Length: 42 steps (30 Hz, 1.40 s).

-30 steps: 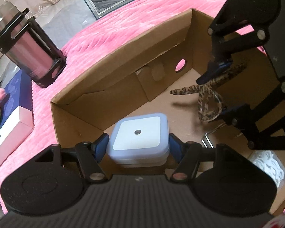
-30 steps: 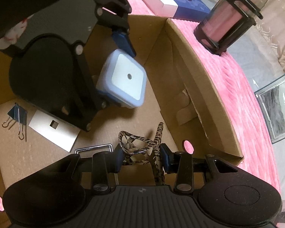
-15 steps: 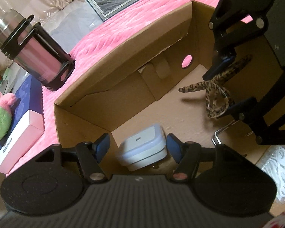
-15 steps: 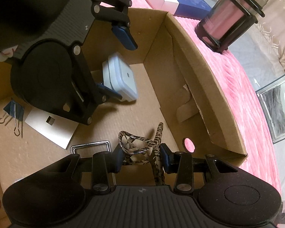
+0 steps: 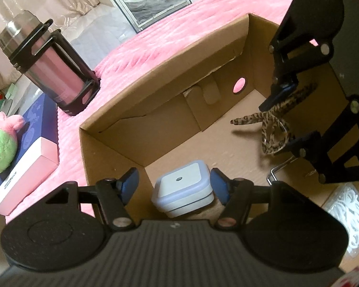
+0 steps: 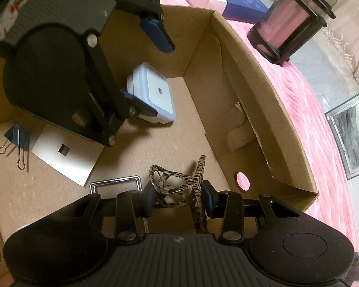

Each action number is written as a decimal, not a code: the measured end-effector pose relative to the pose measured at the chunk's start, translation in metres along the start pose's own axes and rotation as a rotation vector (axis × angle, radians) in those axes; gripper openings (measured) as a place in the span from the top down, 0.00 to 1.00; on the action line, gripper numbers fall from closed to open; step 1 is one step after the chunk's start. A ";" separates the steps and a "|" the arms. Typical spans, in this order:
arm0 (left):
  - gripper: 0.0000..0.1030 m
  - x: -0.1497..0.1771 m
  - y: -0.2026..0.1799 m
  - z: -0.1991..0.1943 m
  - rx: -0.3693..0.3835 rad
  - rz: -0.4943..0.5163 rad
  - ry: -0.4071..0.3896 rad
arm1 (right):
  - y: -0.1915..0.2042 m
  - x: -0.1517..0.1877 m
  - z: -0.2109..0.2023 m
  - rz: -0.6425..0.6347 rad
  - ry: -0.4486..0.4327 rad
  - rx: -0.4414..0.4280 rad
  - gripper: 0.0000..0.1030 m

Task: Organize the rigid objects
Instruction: 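Lower the braided cord into the box and open the right tool, then move both tools out of the box back toward the bed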

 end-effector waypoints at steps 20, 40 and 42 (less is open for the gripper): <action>0.36 0.008 -0.001 -0.042 -0.005 -0.013 -0.105 | 0.008 0.002 -0.022 0.000 -0.057 0.013 0.64; 0.29 0.034 -0.026 -0.203 0.002 -0.161 -0.368 | 0.062 0.056 -0.185 0.165 -0.348 0.088 0.63; 0.25 0.039 -0.035 -0.219 0.009 -0.171 -0.400 | 0.069 0.069 -0.201 0.192 -0.370 0.107 0.58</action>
Point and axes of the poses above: each gripper's, at about its wrist camera, not at the fingertips, and z roughly the way its jaws point, y to its left, x to its underside, the point moved 6 cm from there along z, roughly the way its jaws point, and after that the axes turned 4 degrees about y, right-handed, at the moved point
